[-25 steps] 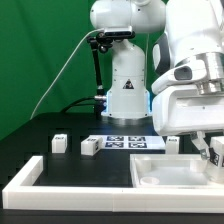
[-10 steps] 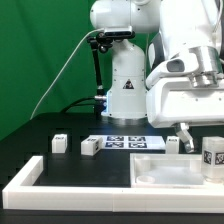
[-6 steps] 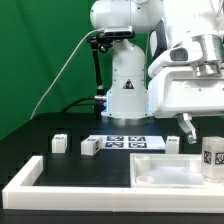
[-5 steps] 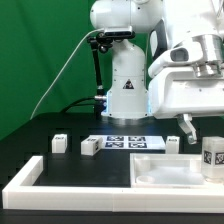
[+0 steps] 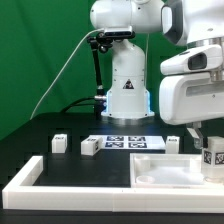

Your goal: Assemble one leg

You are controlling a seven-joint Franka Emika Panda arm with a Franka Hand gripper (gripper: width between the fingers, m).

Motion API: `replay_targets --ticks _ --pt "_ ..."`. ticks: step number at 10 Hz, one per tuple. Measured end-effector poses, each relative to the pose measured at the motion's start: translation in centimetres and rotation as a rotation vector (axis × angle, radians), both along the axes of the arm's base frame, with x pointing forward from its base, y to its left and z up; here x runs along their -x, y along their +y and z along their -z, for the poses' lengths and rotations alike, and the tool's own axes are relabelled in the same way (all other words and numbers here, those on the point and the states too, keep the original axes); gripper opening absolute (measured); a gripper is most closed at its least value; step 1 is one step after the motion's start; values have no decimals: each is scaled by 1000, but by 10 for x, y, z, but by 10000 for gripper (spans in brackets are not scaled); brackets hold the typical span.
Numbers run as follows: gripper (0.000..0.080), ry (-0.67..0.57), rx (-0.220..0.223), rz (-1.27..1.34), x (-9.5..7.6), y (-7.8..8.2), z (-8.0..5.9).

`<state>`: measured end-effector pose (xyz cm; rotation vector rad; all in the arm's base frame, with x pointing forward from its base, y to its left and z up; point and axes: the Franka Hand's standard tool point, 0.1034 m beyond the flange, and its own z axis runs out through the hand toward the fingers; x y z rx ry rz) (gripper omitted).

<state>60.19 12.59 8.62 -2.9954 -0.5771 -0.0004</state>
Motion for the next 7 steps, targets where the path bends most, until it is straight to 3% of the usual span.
replay_targets --ticks 2,7 --pt "649 -29 -6 8 -10 -4 2" --pt "649 -72 -4 25 -16 -17 5"
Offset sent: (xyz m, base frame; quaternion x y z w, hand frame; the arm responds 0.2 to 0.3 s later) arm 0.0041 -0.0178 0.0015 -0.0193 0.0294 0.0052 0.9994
